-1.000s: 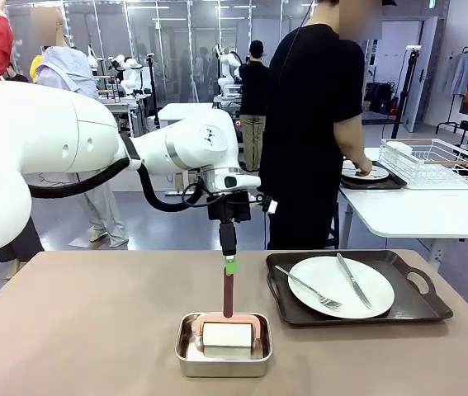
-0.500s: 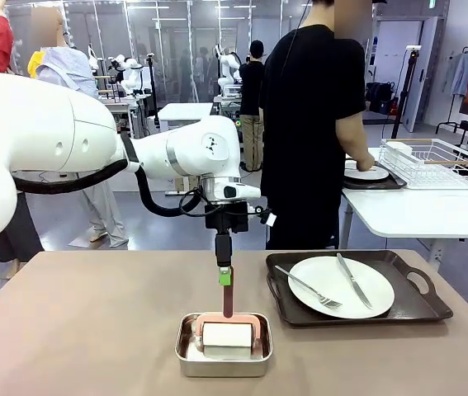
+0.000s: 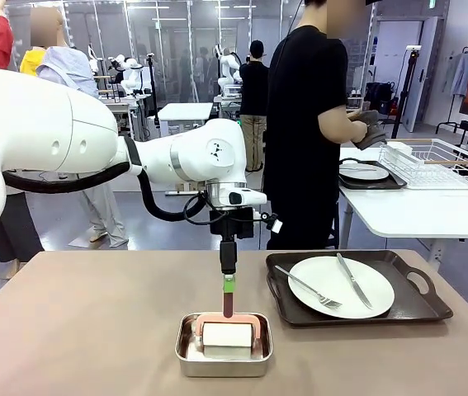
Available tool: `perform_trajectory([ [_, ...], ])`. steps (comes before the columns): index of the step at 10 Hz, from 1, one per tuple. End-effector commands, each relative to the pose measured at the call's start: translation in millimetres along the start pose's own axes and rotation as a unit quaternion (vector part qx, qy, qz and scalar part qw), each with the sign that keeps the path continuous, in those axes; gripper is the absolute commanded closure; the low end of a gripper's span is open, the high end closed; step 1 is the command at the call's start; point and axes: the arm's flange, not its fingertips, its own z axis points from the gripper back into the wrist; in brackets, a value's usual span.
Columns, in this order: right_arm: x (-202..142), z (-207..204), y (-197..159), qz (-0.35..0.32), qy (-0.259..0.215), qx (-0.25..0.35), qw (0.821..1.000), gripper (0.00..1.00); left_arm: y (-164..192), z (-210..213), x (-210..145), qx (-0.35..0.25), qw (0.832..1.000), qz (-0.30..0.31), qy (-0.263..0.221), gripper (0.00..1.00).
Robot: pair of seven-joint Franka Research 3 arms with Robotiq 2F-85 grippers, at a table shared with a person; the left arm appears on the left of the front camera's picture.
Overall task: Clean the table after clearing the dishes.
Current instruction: When the left (or right) Handle tray is removed, use the left hand (or right hand) to clean the left (or right) side of the table with the Lint Roller.
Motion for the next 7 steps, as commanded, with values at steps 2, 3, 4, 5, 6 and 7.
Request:
perform_trajectory([
  [2,-1.3,2.3,1.6,0.005,-0.001,0.005,1.0,0.0,-11.2,-9.5,-7.7,0.004,1.0,0.013,0.022,0.0],
  [3,-1.3,2.3,1.6,0.005,-0.001,0.005,1.0,0.0,-10.5,-10.5,-6.3,0.001,1.0,0.01,0.023,0.0],
  [4,-1.3,2.3,1.6,0.005,-0.001,0.005,1.0,0.0,-10.2,-9.8,-5.1,0.002,1.0,0.009,0.024,0.08],
  [5,-1.3,2.3,1.6,0.005,-0.001,0.005,1.0,0.0,-10.2,-8.4,-4.5,0.007,1.0,0.008,0.023,0.17],
  [6,-1.3,2.3,1.6,0.005,-0.001,0.005,1.0,0.0,-10.5,-7.9,-4.1,0.007,1.0,0.008,0.024,0.27],
  [7,-1.3,2.3,1.6,0.005,-0.001,0.005,1.0,0.0,-10.0,-8.4,-4.3,0.003,1.0,0.011,0.025,0.37],
])
